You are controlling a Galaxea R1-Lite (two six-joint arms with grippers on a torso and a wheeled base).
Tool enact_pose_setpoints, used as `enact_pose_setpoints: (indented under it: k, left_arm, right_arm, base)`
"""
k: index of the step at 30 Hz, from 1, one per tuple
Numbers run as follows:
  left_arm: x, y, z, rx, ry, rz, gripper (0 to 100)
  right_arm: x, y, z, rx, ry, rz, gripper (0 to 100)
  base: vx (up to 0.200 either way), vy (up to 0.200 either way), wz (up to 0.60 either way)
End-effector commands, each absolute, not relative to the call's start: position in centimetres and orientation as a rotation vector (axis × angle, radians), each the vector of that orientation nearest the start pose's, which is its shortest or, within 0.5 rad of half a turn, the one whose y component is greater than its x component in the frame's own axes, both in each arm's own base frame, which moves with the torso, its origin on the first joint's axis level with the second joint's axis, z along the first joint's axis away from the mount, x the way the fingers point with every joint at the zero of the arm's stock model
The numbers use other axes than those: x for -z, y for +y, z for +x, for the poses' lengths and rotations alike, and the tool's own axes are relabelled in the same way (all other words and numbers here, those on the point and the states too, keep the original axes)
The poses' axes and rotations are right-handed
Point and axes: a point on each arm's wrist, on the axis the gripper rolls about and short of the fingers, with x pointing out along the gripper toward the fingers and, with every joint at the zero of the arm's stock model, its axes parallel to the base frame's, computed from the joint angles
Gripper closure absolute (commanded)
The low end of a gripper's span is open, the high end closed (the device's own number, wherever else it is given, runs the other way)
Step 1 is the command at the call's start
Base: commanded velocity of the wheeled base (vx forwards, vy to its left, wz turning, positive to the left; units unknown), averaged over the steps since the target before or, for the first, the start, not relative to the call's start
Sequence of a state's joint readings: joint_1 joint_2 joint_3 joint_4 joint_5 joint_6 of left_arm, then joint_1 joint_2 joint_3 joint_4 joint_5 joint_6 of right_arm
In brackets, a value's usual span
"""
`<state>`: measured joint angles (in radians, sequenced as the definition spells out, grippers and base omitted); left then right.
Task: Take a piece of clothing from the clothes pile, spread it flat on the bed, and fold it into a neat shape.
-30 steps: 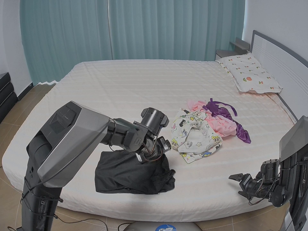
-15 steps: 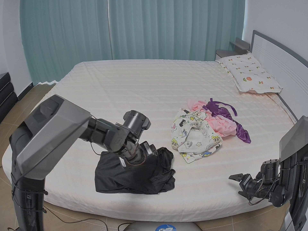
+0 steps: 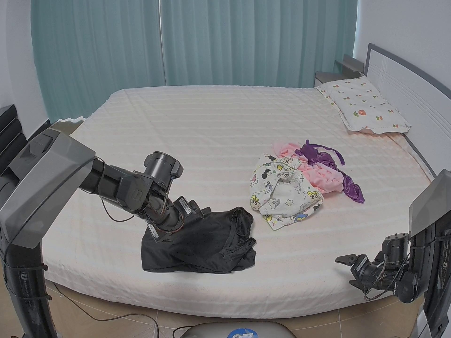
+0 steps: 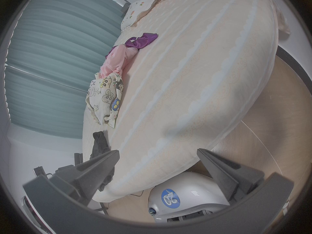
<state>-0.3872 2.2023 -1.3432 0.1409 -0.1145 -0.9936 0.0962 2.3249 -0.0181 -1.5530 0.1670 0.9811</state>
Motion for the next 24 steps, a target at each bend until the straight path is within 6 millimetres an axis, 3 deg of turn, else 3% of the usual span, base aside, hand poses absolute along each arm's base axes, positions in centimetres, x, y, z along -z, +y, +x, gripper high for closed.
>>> enact_pose_setpoints:
  k: [1,9,12,16,20,24]
  left_arm:
    - [-7.2,-14.6,36.9,-0.067,1.157,-0.778,0]
    - [-6.9,-10.9,37.2,-0.071,1.135,-0.872,0]
    - [-5.9,-9.3,36.3,-0.067,1.156,-0.915,0]
    - [-4.5,-7.8,35.9,-0.066,1.117,-0.947,0]
    - [-4.4,-6.9,35.8,-0.07,1.077,-0.974,0]
    - [-4.3,-6.1,36.2,-0.078,1.074,-1.008,0]
  right_arm:
    - [3.0,2.5,21.8,0.128,0.803,0.954,0]
    - [3.0,2.5,22.1,0.125,0.792,0.956,0]
    - [2.7,2.8,22.6,0.107,0.763,0.95,0]
    - [2.6,3.6,23.3,0.059,0.745,0.926,0]
    - [2.5,4.5,23.5,0.032,0.741,0.903,0]
    - [2.3,6.5,24.4,0.012,0.66,0.771,0]
  base:
    - [0.0,0.2,0.0]
    - [0.0,0.2,0.0]
    - [0.0,0.2,0.0]
    - [0.0,0.2,0.0]
    - [0.0,0.2,0.0]
    - [0.0,0.2,0.0]
